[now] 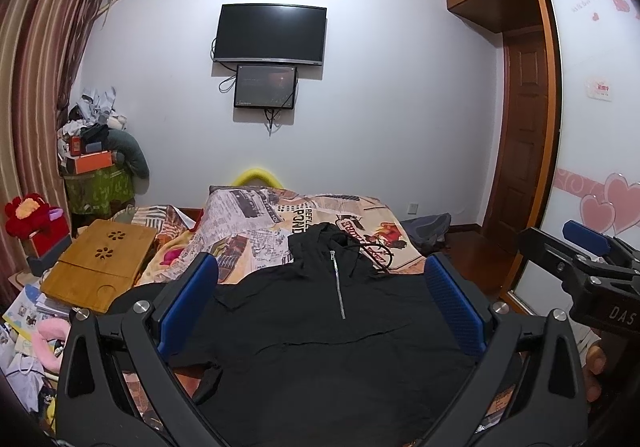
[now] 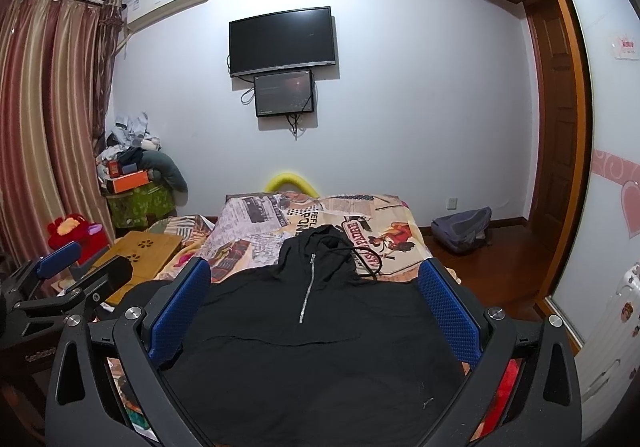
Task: Fold large clothes
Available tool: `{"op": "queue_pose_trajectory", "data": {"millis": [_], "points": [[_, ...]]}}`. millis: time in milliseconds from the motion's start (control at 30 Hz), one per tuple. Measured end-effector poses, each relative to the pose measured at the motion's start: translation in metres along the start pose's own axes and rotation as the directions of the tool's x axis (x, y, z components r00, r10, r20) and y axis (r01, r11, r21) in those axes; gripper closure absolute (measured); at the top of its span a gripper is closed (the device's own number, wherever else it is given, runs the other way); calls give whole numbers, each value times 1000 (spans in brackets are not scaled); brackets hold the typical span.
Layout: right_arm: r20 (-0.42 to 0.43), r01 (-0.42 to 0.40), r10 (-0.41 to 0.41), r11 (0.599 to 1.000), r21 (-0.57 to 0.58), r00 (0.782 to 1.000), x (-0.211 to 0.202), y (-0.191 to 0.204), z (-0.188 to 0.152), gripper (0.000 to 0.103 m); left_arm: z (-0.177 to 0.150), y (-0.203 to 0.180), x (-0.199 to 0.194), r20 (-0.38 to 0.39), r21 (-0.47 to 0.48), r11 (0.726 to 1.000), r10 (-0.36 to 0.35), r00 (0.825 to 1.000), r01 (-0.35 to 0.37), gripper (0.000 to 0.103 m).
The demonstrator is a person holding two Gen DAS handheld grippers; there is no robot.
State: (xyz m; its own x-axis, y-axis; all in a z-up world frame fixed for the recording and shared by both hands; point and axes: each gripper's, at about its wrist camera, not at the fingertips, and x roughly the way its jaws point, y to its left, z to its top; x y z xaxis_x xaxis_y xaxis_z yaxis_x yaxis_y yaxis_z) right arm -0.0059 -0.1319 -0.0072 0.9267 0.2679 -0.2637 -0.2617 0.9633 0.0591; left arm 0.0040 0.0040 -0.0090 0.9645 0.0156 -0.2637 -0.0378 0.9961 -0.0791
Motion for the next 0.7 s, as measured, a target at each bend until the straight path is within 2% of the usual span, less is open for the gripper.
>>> {"op": "queue_pose_trajectory", "data": {"millis": [700], "points": [[-7, 1, -1, 1000, 9, 1000, 2, 2, -1, 0, 1, 2, 0, 0, -2, 1000, -1, 1000, 1, 0]]}}
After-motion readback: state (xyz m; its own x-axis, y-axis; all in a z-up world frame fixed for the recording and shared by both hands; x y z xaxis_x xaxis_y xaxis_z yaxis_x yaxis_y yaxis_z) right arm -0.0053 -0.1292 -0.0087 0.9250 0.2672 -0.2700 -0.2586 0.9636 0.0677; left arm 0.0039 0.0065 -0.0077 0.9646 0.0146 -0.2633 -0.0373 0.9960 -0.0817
